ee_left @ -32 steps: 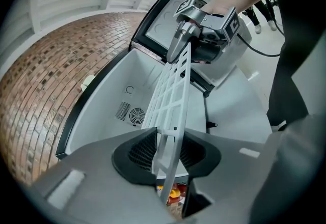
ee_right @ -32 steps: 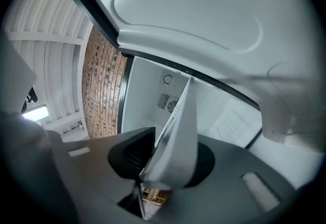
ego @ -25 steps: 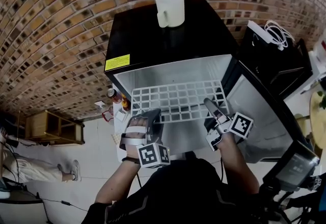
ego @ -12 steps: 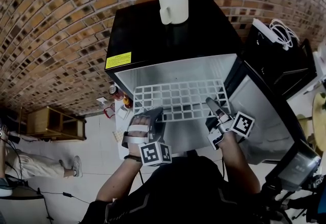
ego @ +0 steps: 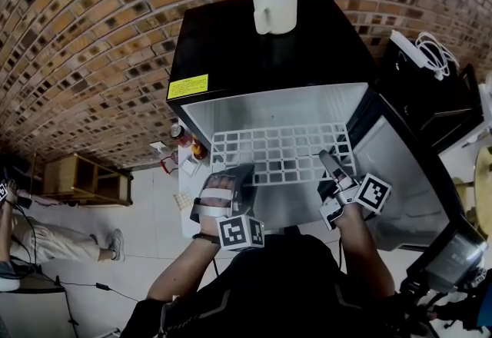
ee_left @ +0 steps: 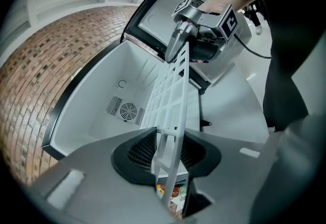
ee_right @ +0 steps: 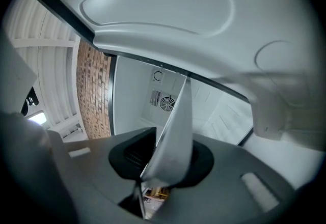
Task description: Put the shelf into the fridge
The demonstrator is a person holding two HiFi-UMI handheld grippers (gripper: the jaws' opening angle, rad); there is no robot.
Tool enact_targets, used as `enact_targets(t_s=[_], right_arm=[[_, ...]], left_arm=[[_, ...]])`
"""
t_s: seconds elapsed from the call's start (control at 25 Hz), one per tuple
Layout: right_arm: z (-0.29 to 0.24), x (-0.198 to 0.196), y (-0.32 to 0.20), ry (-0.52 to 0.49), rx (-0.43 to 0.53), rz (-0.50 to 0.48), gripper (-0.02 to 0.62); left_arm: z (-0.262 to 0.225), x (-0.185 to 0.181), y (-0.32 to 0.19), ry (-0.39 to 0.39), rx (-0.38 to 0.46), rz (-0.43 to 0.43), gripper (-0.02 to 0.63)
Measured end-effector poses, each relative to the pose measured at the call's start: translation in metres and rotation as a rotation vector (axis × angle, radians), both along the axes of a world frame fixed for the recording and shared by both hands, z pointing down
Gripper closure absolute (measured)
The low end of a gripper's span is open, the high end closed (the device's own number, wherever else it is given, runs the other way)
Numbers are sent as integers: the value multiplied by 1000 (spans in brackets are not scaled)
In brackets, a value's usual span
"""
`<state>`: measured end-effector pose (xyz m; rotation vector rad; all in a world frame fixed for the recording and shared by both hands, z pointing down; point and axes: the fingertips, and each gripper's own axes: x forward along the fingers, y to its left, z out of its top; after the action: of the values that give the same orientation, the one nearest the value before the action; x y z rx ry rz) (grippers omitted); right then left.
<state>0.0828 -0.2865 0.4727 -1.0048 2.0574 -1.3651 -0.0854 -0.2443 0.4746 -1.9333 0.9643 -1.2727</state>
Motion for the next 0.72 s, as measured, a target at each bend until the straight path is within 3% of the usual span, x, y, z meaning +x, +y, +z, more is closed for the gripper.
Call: enact_targets(t_s=[0.2, 0.44, 0.72], right_arm=[[0, -1, 0, 5, 1, 4, 509], [-21, -4, 0, 54, 69, -8, 505], [-23, -3, -2, 11, 69, -5, 506]], left_arm=[[0, 0, -2, 5, 2, 4, 500], [-6, -1, -1, -2, 19, 4, 500], [-20, -2, -3, 32, 47, 4, 502]])
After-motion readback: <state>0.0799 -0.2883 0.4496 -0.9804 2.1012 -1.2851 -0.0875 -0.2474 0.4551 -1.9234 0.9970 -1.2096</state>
